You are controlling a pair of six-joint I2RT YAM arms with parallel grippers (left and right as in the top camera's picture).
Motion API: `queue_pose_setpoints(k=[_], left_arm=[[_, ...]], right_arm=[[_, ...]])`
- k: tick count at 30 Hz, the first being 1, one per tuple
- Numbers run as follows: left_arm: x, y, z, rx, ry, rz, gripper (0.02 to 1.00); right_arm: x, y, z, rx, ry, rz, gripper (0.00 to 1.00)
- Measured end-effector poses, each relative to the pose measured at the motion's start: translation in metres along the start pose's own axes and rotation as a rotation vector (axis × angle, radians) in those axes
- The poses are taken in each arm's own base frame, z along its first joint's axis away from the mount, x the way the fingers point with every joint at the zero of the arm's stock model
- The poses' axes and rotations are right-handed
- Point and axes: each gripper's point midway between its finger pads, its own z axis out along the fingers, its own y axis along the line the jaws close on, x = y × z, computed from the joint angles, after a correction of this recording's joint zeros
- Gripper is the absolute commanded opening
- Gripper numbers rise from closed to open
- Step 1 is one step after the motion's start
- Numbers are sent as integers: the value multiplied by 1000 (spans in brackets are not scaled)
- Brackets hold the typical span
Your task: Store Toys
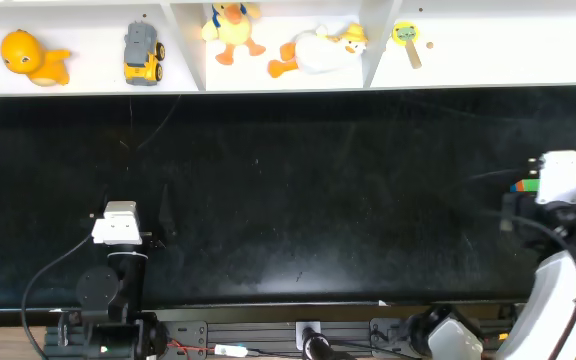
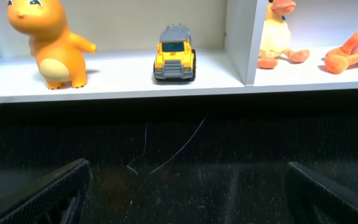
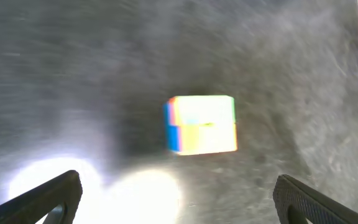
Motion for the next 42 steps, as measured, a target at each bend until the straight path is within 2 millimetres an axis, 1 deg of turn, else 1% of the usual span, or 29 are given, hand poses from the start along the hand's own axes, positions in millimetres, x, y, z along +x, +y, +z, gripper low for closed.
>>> queue_pose_setpoints(k=[3,5,7,10,15,21,27,33,37,39,42], left_arm=[[0,0,0,0,0,0,998],[0,0,0,0,0,0,998],[0,0,0,0,0,0,998],[0,0,0,0,0,0,998],[0,0,0,0,0,0,998],[0,0,0,0,0,0,998],[0,0,0,0,0,0,998],[0,0,0,0,0,0,998],[0,0,0,0,0,0,998],[0,0,0,0,0,0,998],[0,0,0,0,0,0,998]], right_arm=[[2,-21,13,25,-14,15,996],[5,-28,20,27,-11,25,996],[12,-32,28,16,7,36,998],[22,-31,39,-14,34,52,996],[30,-30,53,-9,21,56,998],[45,-20,69,2,4,54,998],[38,-12,78,-35,-56,55,996],[29,-18,88,-34,-107,88,993],[28,-17,93,-42,-112,102,998],[29,-14,94,-54,-107,107,941],[29,-10,97,-67,-102,105,776]])
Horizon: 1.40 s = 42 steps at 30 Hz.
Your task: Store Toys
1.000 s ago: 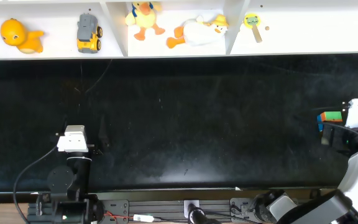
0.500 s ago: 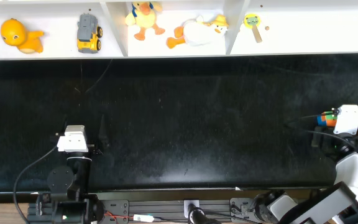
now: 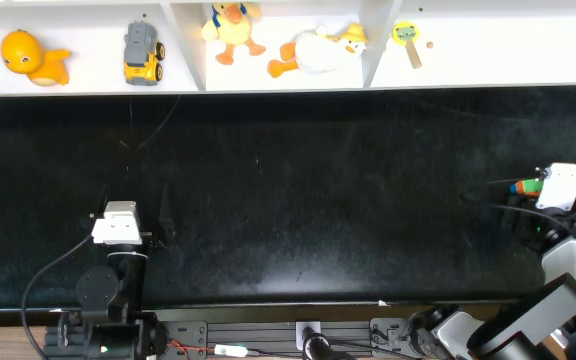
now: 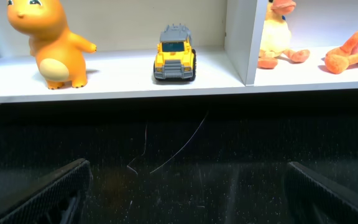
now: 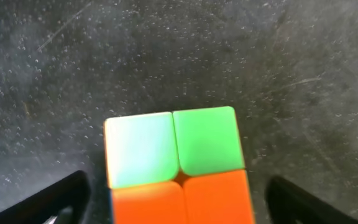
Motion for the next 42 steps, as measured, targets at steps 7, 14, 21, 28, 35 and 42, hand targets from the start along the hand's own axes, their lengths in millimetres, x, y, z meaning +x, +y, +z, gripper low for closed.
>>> queue_pose_setpoints(k=[7,14,21,28,35,42], left_arm=[[0,0,0,0,0,0,998],[0,0,0,0,0,0,998],[0,0,0,0,0,0,998],[0,0,0,0,0,0,998],[0,0,0,0,0,0,998],[0,0,0,0,0,0,998]], right_arm=[[-1,2,1,-6,-3,5,586],[-4,3,-2,-2,-11,40,544],[-42,18,-22,7,-106,40,546],[-93,37,-39,-28,-196,53,551],[-182,30,-55,-47,-311,63,551],[-226,22,-15,-60,-283,121,551]])
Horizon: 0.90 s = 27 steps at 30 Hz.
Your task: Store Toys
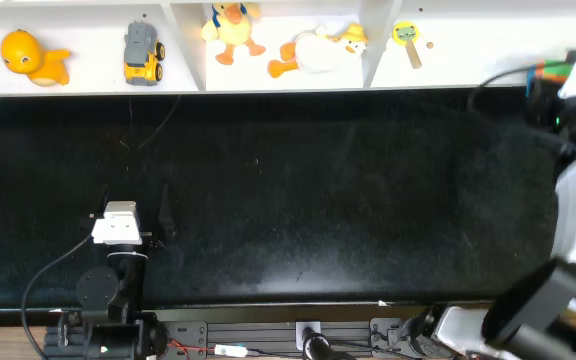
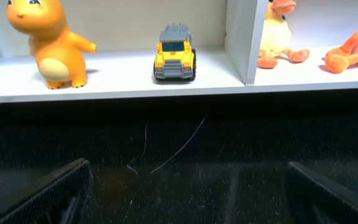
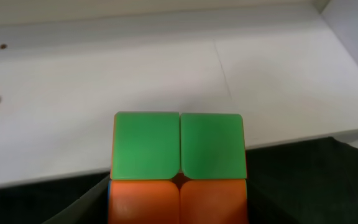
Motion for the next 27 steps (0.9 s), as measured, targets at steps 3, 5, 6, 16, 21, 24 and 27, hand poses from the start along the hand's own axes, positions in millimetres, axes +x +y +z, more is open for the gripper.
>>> queue_pose_setpoints(k=[3,5,6,16,21,24,27], left_arm=[[0,0,0,0,0,0,998],[0,0,0,0,0,0,998],[0,0,0,0,0,0,998],[0,0,0,0,0,0,998],[0,0,0,0,0,0,998],[0,0,0,0,0,0,998],[0,0,0,0,0,0,998]], right_arm=[[-1,-3,24,-2,33,19,553],[-3,-3,38,-6,44,22,549],[-5,-3,44,-9,48,21,551],[-19,12,73,-14,76,0,996],[10,9,69,36,199,12,996],[25,8,59,68,204,8,996],[48,13,32,92,184,5,998]])
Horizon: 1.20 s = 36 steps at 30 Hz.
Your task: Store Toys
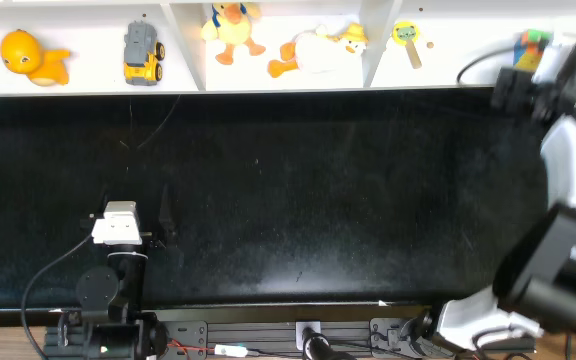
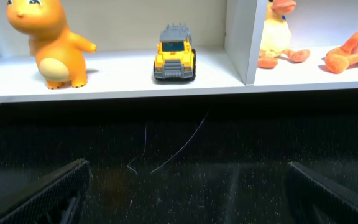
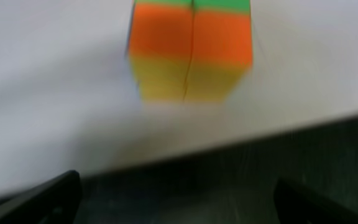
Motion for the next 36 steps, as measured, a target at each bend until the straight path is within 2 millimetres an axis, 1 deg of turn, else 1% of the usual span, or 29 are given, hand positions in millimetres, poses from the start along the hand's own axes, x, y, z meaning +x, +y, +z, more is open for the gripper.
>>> queue_pose_setpoints(k=[4,6,8,12,14,16,18,20,23,26,30,36], left_arm=[[0,0,0,0,0,0,998],[0,0,0,0,1,0,998],[0,0,0,0,0,0,998],[0,0,0,0,0,0,998],[0,0,0,0,0,0,998],[0,0,0,0,0,0,998],[0,0,0,0,0,0,998],[0,0,0,0,0,0,998],[0,0,0,0,0,0,998],[0,0,0,0,0,0,998],[0,0,0,0,0,0,998],[0,0,0,0,0,0,998]], right_arm=[[36,7,-35,32,-69,15,996],[56,15,-47,45,-104,21,996],[81,33,-56,39,-131,15,996],[123,87,-75,-33,-174,-56,996],[137,110,-87,-82,-210,-96,996],[146,122,-98,-115,-253,-113,993],[152,127,-108,-134,-309,-118,998],[155,127,-116,-139,-364,-112,996],[157,125,-126,-143,-450,-109,996],[163,128,-133,-158,-485,-130,996],[143,130,-156,-173,-617,-130,993],[120,122,-187,-153,-780,-113,996]])
